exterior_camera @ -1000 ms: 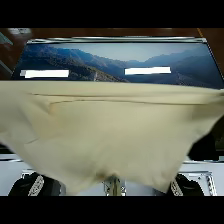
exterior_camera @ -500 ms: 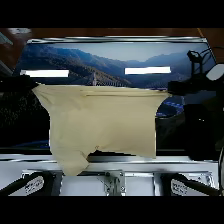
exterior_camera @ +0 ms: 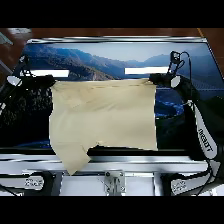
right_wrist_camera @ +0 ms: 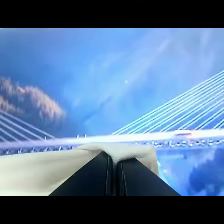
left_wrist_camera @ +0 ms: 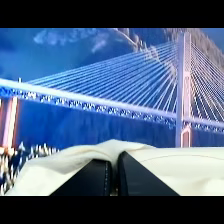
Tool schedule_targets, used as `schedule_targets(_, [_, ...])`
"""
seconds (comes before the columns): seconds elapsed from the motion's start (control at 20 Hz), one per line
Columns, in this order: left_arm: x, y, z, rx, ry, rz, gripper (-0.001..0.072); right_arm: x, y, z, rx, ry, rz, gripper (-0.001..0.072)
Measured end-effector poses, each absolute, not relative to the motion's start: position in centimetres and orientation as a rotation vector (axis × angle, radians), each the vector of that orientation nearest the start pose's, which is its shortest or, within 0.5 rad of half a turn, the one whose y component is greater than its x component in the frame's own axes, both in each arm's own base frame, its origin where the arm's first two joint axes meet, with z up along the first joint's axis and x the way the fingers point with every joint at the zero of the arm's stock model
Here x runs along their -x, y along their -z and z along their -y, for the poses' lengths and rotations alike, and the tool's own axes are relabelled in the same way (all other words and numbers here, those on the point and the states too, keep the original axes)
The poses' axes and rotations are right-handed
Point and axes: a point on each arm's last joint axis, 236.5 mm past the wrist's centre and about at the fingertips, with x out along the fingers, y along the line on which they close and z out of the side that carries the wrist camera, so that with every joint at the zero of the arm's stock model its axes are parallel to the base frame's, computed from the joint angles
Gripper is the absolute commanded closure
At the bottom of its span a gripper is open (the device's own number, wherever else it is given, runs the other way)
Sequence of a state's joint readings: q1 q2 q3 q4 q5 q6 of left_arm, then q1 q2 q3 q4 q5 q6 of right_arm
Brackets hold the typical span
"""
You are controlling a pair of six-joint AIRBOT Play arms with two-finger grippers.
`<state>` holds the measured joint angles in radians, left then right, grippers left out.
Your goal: Fold the shirts.
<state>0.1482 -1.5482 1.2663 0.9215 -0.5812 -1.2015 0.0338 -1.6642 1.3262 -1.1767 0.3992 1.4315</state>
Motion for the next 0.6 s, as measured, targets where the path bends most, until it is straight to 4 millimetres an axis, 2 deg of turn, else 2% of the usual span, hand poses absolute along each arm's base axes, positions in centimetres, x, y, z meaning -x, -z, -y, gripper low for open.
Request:
schedule_targets(0.15, [-54.5,-0.6,-0.3,0.361,0.101,-0.77,0.0664,-56.9,2.3,-5.7,-0.297,-0.086,-0.774,0.0649])
schedule_targets(0.25, [-53.5,0.2,-0.5,0.298,0.127,-0.831,0.0665,-55.6,3.3,-6.2,-0.305,-0.106,-0.857,0.0649])
schedule_targets(0.35, [-51.8,1.0,-0.8,0.212,0.168,-0.933,0.0665,-53.8,3.9,-6.6,-0.299,-0.13,-0.958,0.0649])
schedule_targets(0.6, [-45.1,3.4,-0.5,0.131,0.268,-1.249,0.0665,-48.3,5.9,-7.1,-0.293,-0.154,-1.228,0.0649])
